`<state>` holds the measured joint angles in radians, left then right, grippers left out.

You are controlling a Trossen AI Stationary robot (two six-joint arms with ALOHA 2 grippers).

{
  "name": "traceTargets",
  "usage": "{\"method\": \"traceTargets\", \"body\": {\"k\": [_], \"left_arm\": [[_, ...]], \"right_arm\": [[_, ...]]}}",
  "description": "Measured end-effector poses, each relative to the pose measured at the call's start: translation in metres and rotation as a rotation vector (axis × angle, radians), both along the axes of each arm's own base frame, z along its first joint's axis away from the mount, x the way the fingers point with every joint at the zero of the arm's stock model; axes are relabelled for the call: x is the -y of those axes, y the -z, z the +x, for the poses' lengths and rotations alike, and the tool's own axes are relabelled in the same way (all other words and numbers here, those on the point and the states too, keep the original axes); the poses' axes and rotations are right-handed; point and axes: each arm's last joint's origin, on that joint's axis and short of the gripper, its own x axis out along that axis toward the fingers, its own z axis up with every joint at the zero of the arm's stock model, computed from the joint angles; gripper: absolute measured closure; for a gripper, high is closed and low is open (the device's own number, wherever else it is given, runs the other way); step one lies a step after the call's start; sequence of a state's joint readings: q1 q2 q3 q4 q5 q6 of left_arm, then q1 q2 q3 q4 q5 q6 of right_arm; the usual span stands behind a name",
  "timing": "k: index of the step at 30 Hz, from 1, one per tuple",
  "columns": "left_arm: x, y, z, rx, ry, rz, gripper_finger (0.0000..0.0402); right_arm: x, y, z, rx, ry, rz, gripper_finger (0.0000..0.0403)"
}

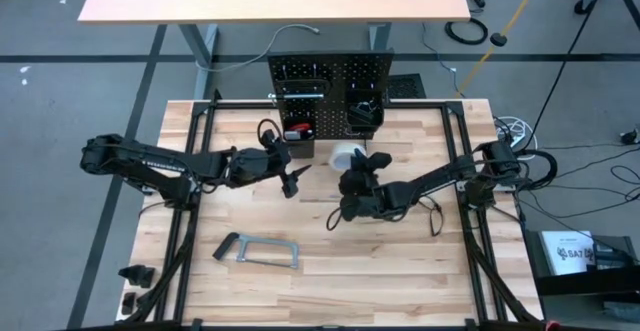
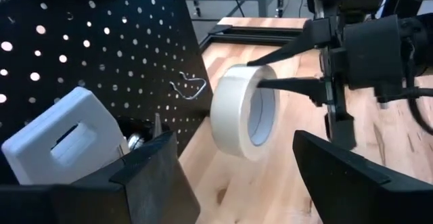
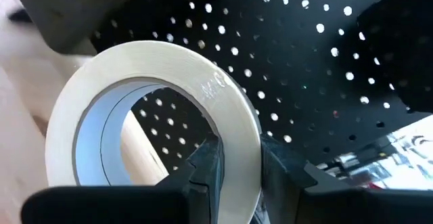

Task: Hang tools onto peg board
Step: Hang the white tape on the black peg board

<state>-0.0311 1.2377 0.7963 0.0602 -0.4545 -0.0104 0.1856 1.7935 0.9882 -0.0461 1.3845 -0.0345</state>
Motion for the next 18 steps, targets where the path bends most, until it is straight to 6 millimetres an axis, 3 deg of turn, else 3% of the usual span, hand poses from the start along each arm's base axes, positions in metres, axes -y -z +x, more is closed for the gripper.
{"method": "traceTargets", "body": {"k": [7,18], "left_arm": [[-0.006,0.001,-0.001,-0.034,-0.032,0.046,0.0102],[-0.015,0.005,-0.003,-0.084,-0.065,0.049,0.0102]], "right_arm": [[0.009,-0.002,0.003,0.028,0.022,0.006,0.0334],[0.053,-0.004,0.009,0.027,0.077,0.057,0.0334]]}}
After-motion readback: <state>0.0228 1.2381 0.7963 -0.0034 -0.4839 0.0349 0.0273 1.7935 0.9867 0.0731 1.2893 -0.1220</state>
